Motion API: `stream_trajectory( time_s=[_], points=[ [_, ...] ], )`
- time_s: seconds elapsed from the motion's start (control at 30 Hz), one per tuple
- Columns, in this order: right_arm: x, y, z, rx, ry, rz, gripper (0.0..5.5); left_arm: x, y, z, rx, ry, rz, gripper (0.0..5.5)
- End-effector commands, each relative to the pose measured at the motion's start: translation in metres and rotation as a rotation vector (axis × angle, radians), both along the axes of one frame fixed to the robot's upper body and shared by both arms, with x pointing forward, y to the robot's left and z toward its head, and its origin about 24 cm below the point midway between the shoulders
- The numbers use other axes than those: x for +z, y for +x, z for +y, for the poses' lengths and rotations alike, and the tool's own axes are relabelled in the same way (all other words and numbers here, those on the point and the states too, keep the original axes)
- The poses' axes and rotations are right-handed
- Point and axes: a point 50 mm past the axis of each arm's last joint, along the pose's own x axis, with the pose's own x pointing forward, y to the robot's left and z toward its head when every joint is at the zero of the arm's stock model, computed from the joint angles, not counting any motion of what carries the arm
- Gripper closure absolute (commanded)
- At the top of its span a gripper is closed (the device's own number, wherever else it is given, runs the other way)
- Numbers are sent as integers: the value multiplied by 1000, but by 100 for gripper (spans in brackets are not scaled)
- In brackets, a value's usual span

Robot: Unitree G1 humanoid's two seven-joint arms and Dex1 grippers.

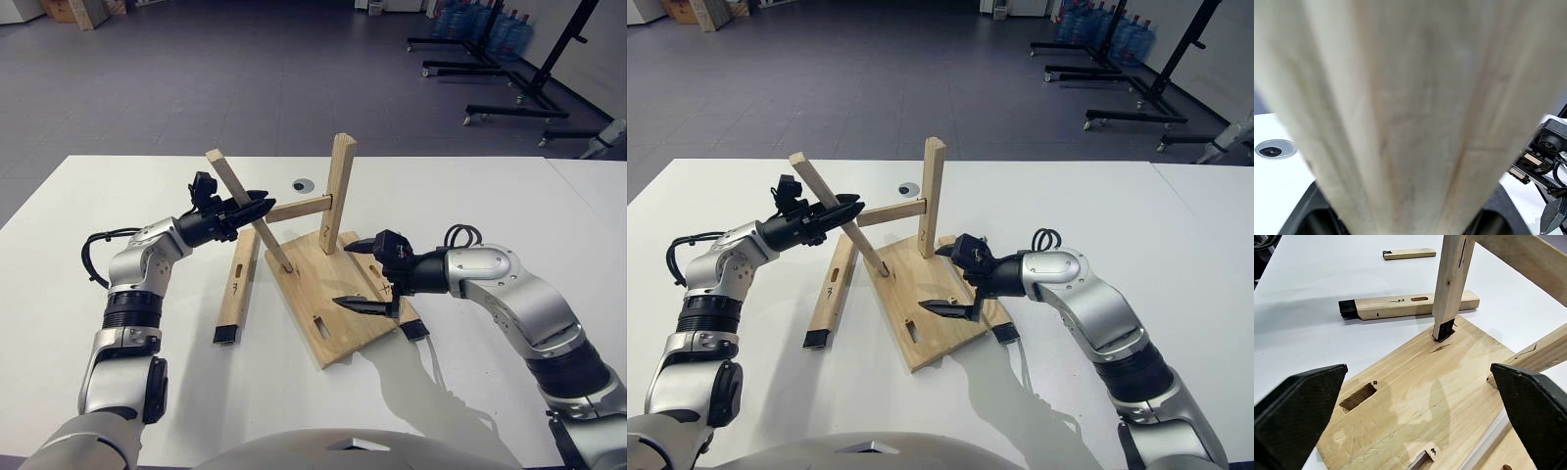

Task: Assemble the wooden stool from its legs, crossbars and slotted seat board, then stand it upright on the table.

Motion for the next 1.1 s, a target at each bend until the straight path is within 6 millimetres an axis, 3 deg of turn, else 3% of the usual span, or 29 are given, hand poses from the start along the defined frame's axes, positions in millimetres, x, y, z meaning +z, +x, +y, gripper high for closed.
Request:
stream_trajectory(
  time_s=[0.03, 1.1],
  points=[
    [-1, -2, 2, 6, -1, 12, 10, 1, 2, 1, 2, 52, -15, 348],
    [-2, -3, 3, 8, 3, 15, 10, -5, -6, -2, -58, 192, -54, 348]
  ],
)
